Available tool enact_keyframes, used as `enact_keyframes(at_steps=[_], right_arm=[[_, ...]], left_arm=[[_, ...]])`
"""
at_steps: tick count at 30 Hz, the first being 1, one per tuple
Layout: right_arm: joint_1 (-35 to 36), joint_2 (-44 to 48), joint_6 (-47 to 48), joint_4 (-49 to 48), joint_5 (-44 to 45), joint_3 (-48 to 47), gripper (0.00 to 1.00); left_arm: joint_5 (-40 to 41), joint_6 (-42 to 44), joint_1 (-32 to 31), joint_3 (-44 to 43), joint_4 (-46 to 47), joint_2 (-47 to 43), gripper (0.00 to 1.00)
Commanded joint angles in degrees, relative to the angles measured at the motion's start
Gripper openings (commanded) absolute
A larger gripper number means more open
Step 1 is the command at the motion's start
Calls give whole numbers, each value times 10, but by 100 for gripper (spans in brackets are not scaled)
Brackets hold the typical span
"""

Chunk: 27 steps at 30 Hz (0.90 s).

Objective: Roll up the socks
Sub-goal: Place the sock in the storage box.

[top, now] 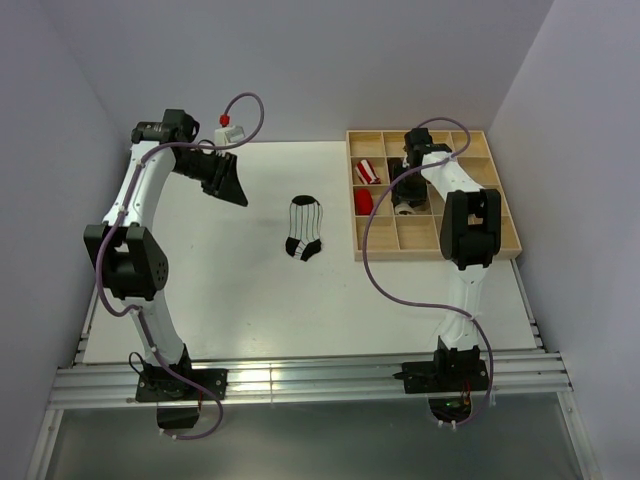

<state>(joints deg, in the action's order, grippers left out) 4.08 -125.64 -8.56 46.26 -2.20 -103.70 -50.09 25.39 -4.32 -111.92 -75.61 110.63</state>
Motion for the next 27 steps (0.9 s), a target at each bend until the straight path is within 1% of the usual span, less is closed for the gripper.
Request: enact_keyframes(at_steps=[1, 8, 17, 22, 27], right_arm=[[9, 38, -12, 32, -29, -18, 56], [6, 55, -13, 32, -26, -18, 58], [3, 77, -20, 34, -15, -19, 59], [3, 89, -24, 35, -11, -24, 59], [1, 97, -29, 32, -10, -22, 59]], left_arm=[[9, 2, -5, -11, 13, 7, 34], [23, -2, -15, -1, 28, 13, 36], [37, 7, -25, 0, 29, 23, 37], [82, -2, -39, 42, 72, 8, 38], [97, -2, -53, 92, 122, -11, 40]])
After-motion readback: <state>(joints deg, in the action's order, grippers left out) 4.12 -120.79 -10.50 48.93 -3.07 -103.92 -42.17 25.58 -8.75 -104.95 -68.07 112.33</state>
